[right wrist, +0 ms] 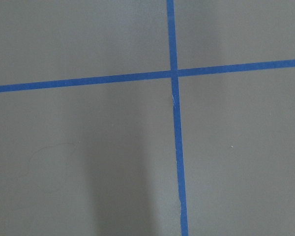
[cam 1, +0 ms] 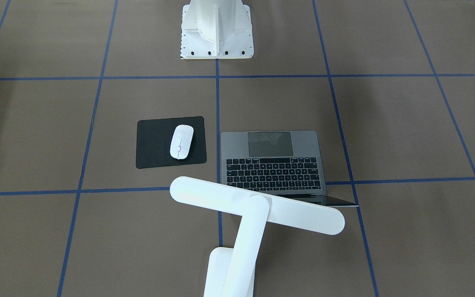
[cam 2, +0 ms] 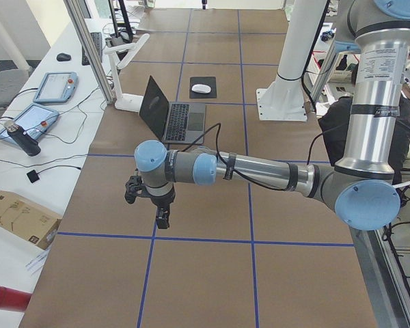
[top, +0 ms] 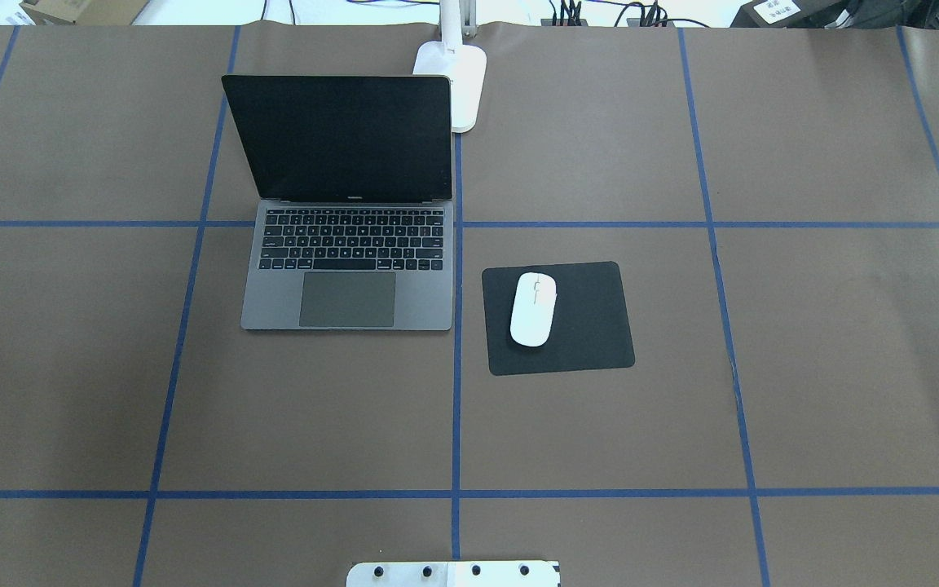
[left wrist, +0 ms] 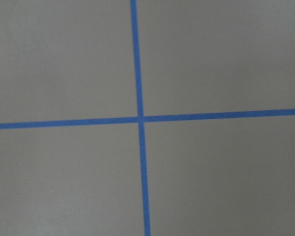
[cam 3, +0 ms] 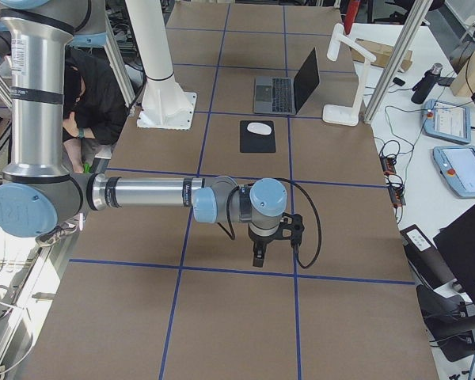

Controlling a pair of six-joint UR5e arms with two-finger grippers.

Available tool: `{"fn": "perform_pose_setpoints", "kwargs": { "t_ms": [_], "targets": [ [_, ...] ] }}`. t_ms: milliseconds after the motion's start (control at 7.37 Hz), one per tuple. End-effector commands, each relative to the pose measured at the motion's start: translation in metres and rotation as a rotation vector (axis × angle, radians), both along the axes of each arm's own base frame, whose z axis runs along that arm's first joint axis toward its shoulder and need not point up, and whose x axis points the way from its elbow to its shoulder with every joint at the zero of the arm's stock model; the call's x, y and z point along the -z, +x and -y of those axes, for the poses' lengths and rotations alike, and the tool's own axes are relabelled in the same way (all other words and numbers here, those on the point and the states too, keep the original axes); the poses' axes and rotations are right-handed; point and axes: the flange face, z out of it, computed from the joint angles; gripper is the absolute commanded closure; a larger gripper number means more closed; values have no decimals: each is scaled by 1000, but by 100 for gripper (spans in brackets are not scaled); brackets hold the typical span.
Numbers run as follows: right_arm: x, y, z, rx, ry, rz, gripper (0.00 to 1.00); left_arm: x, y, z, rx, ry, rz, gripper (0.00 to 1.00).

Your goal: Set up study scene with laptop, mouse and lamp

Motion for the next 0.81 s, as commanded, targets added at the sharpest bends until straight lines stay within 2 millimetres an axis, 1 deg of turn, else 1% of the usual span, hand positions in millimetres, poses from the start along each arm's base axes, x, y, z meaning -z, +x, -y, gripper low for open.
{"fn": "perform_pose_setpoints", "kwargs": {
  "t_ms": [0, 136, 271, 543, 679],
  "targets": [
    [12, -9, 18, 18, -38, -33, 0, -42, -4, -5, 7, -24, -3, 1],
    [27, -11, 34, 21, -99, -38, 0, -57, -4, -19, 13, 12, -8, 1],
    [28, -11, 35, 23, -109, -39, 0, -55, -7, -21, 18, 21, -12, 1],
    [18, -11, 30, 32, -113, -39, 0, -45, -5, -18, 19, 26, -63, 1],
    [17, -10, 30, 34, -110, -53, 0, -45, -5, -17, 19, 26, -63, 1]
  ]
}}
